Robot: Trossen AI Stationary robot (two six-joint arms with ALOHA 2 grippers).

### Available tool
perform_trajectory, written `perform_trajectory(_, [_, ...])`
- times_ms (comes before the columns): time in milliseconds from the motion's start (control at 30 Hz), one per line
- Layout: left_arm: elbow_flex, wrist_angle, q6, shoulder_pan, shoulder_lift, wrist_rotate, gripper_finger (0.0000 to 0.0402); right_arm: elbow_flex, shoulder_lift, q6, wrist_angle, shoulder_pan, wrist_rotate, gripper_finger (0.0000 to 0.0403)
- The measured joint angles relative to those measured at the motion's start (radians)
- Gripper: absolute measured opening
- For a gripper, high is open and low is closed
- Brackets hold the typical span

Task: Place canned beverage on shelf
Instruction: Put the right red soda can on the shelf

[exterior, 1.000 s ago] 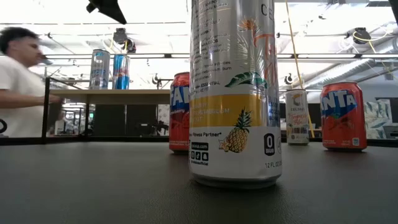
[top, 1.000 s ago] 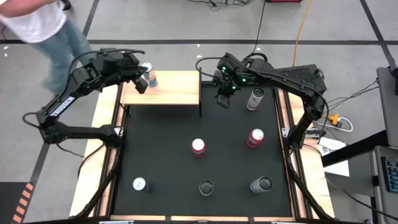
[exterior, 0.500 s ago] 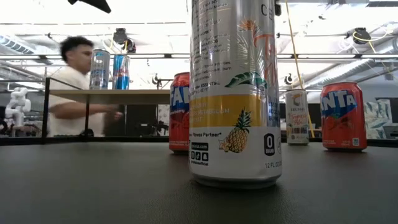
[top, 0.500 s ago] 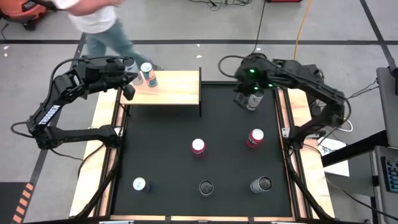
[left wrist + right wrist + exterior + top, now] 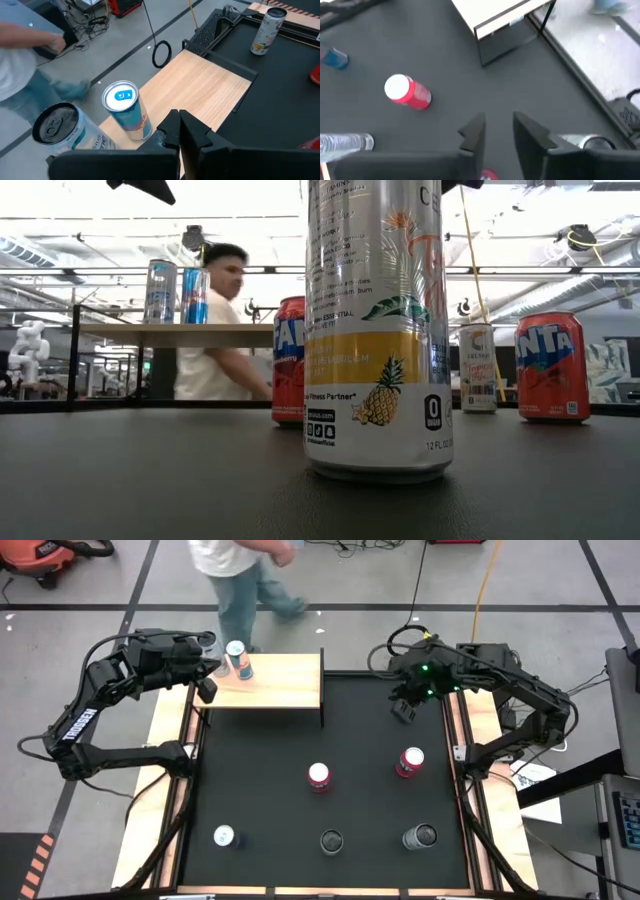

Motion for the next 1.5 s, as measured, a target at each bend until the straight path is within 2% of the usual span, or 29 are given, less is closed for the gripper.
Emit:
perform_trajectory(267, [0.0,0.0,0.027,0.0,0.0,0.0,0.0001,0.0,0.031,0.076,-0.149,0.035,-0.032,0.0213])
perform_trajectory(433, [0.0,0.0,0.027,0.0,0.0,0.0,0.0001,-0.001,0.031,0.164,-0.163,0.035,-0.086,0.0252])
perform_trajectory(567, [0.0,0.0,0.027,0.0,0.0,0.0,0.0001,-0.001,0.032,0.206,-0.13,0.034,-0.085,0.0258])
perform_trajectory(800, [0.0,0.0,0.026,0.0,0.0,0.0,0.0001,-0.001,0.041,0.206,-0.133,0.034,-0.144,0.0258])
perform_trajectory(867, [0.0,0.0,0.026,0.0,0.0,0.0,0.0001,-0.001,0.043,0.207,-0.148,0.034,-0.134,0.0258])
perform_trajectory(1033, [0.0,0.0,0.025,0.0,0.0,0.0,0.0001,-0.001,0.049,0.224,-0.155,0.04,-0.032,0.0258])
perform_trajectory(1267, [0.0,0.0,0.025,0.0,0.0,0.0,0.0001,-0.001,0.048,0.236,-0.123,0.041,-0.087,0.0258])
perform_trajectory(1500, [0.0,0.0,0.024,0.0,0.0,0.0,0.0001,-0.001,0.048,0.231,-0.081,0.041,-0.084,0.0258])
